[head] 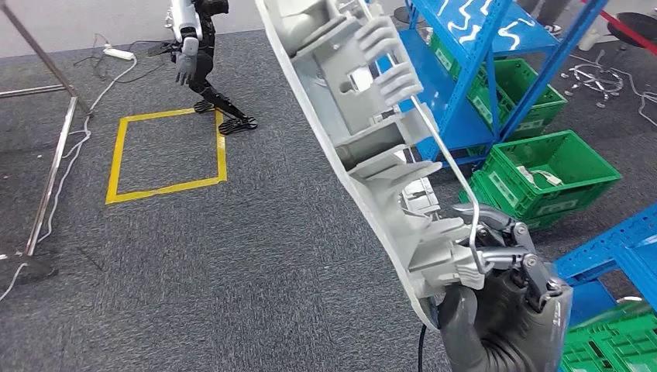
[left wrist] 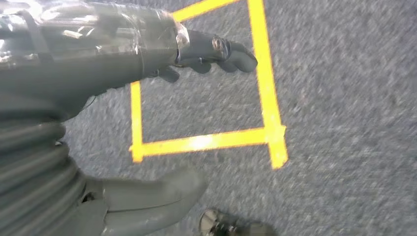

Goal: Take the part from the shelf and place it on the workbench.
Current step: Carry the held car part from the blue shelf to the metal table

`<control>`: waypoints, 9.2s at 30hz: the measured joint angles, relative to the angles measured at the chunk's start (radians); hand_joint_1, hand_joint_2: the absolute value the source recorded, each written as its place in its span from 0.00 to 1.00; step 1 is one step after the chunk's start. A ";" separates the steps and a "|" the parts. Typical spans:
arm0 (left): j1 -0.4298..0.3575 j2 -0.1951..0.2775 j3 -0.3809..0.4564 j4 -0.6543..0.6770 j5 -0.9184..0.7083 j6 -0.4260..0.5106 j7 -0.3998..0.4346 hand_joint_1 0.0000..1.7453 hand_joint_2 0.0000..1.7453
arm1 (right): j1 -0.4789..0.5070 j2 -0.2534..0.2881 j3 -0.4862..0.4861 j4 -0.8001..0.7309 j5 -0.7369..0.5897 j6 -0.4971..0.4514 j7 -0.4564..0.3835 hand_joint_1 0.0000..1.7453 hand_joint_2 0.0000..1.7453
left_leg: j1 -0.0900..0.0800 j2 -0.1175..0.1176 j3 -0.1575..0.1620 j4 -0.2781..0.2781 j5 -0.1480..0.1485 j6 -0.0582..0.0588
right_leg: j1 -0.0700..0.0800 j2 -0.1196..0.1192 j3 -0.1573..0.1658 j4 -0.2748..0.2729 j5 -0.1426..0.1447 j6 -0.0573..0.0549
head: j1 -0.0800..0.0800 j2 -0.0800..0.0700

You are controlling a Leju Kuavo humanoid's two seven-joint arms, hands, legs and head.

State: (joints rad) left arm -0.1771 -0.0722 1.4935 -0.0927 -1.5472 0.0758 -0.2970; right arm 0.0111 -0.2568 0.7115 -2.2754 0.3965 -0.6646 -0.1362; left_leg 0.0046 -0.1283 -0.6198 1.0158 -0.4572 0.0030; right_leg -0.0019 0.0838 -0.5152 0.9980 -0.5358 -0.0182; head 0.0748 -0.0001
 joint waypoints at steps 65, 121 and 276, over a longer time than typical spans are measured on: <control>0.002 -0.013 0.004 0.000 -0.021 -0.009 0.026 0.00 1.00 | -0.034 -0.015 -0.013 0.000 -0.052 0.044 -0.011 1.00 1.00 | -0.005 0.093 -0.022 0.056 -0.046 -0.014 | -0.003 -0.059 -0.006 -0.023 0.031 -0.012 | -0.009 0.000; -0.004 -0.031 0.005 0.000 -0.014 0.022 0.041 0.00 1.00 | -0.034 -0.017 -0.046 -0.041 -0.072 0.060 -0.018 1.00 1.00 | -0.005 0.027 0.007 0.022 -0.015 0.019 | 0.001 -0.007 -0.022 0.030 0.014 -0.011 | 0.002 0.000; 0.001 -0.025 0.023 0.002 0.007 -0.019 0.123 0.00 1.00 | -0.010 -0.016 -0.129 0.040 -0.354 0.074 -0.123 1.00 1.00 | 0.031 0.140 -0.004 0.070 -0.033 -0.059 | -0.024 -0.091 0.014 -0.002 -0.001 0.032 | -0.043 0.000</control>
State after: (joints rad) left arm -0.1761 -0.0973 1.5167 -0.0907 -1.5399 0.0572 -0.1736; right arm 0.0011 -0.2728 0.5828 -2.2357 0.0422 -0.5905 -0.2595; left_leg 0.0358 0.0119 -0.6242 1.0860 -0.4904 -0.0558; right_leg -0.0258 -0.0073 -0.5009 0.9958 -0.5372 0.0137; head 0.0318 -0.0001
